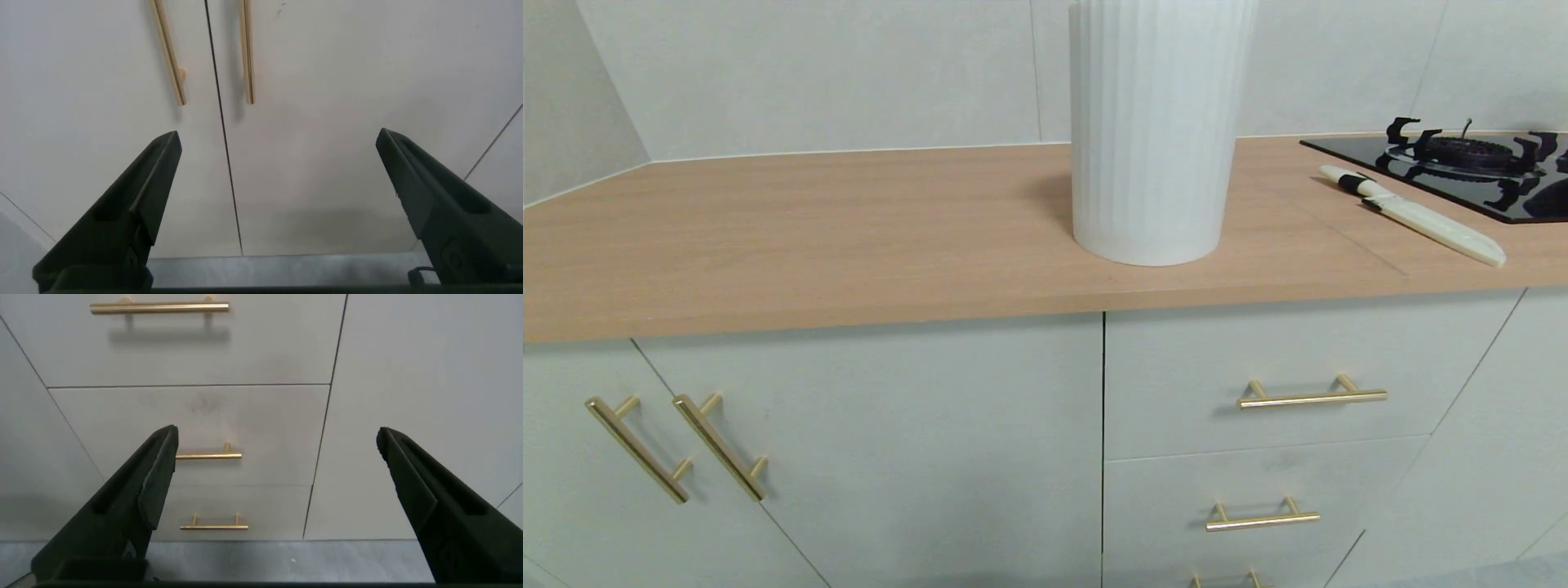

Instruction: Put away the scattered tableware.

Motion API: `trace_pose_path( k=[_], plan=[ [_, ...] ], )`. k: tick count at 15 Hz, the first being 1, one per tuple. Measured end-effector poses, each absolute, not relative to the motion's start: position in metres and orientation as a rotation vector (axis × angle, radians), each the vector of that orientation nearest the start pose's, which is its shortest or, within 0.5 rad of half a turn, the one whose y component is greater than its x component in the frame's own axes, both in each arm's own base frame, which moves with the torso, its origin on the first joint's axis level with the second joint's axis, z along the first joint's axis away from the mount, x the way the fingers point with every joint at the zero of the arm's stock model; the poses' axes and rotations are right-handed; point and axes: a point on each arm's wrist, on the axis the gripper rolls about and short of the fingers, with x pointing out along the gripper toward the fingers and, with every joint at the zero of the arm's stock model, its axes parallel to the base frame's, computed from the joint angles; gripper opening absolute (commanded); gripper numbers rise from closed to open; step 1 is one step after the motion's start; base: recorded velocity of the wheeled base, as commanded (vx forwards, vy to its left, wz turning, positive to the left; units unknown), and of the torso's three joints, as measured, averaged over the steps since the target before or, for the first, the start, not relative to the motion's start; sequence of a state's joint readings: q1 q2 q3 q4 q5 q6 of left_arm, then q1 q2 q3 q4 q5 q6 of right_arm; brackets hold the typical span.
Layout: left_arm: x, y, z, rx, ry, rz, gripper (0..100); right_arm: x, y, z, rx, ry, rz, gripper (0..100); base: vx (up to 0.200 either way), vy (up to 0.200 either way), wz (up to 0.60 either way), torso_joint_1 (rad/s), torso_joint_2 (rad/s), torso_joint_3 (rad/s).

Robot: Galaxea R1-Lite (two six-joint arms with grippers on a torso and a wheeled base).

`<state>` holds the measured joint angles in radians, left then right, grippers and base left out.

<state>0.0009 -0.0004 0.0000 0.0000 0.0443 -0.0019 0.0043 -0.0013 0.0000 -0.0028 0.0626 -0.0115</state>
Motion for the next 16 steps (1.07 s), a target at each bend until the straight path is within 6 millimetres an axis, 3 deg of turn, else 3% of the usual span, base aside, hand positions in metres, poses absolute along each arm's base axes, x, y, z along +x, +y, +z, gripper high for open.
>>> trace_pose_path(
  k=[8,16],
  plan=[
    [-0.0229,0.0010,0.0755,-0.002,0.000,0.046,100,-0.0229,0.0013,0.0757,-0.012,-0.004,0.067,100,0.000,-0.175,0.00,0.002,0.00,0.003],
    [-0.0229,0.0010,0.0755,-0.004,-0.001,0.046,100,-0.0229,0.0013,0.0757,-0.014,-0.004,0.067,100,0.000,0.000,0.00,0.000,0.00,0.000]
  ],
)
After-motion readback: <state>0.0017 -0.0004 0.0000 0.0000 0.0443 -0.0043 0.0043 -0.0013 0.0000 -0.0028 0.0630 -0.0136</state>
